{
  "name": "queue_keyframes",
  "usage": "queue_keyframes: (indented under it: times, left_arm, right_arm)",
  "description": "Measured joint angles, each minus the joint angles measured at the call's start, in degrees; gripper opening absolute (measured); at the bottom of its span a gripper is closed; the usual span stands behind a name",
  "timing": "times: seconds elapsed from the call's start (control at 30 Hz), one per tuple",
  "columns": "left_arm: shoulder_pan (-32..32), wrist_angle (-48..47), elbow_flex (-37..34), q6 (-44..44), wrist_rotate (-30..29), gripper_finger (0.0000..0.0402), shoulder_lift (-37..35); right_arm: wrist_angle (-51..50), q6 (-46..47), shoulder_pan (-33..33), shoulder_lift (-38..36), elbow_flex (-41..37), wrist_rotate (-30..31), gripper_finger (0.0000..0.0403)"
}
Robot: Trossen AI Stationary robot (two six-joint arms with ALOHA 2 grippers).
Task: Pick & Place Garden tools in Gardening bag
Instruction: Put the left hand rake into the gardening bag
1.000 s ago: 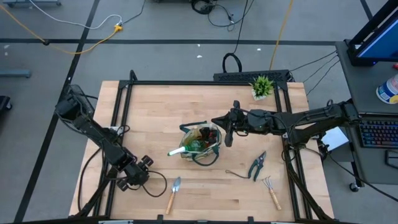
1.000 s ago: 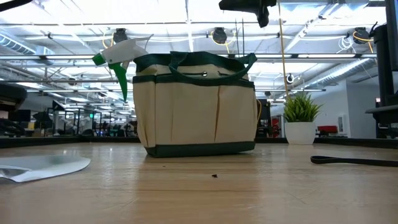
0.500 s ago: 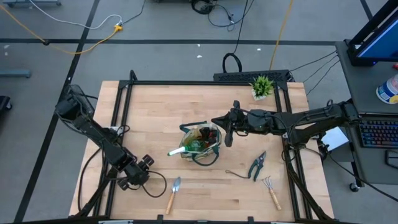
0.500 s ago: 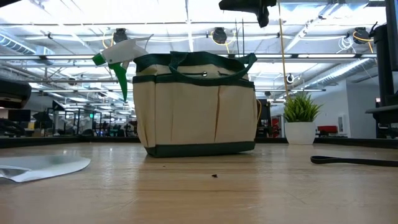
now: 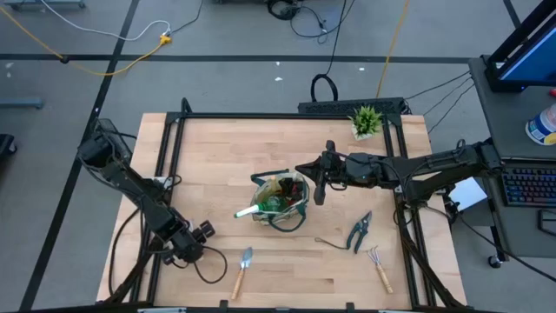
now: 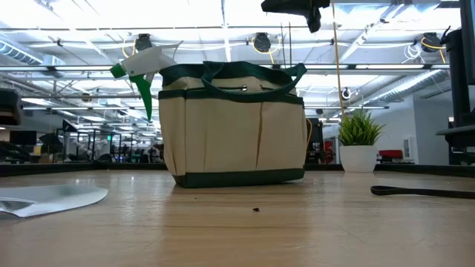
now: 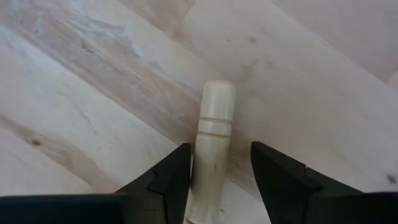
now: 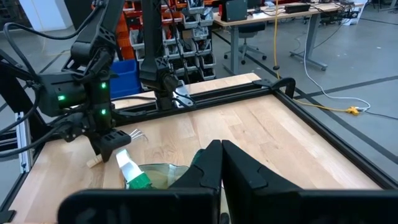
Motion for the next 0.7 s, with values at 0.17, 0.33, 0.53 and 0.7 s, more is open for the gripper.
queue_keyframes:
  times: [0.17, 0.33, 0.53, 0.7]
  left_arm:
    - [-0.7, 0.0, 0.0, -0.2, -0.1, 0.0175, 0.0]
    - [-0.8, 0.0, 0.0, -0.5, -1.1, 0.0175, 0.0]
    - [-0.8, 0.2, -0.3, -0.4, -1.1, 0.0175, 0.0]
    - [-0.8, 1.7, -1.5, -0.4, -1.1, 0.015, -0.2]
  right_arm:
    - [0.0, -0.1, 0.0, 0.0, 0.0, 0.0, 0.0]
    - [0.0, -0.5, 0.0, 0.0, 0.0, 0.0, 0.0]
    - [0.0, -0.5, 0.0, 0.0, 0.0, 0.0, 0.0]
    - [0.0, -0.5, 0.0, 0.0, 0.0, 0.0, 0.0]
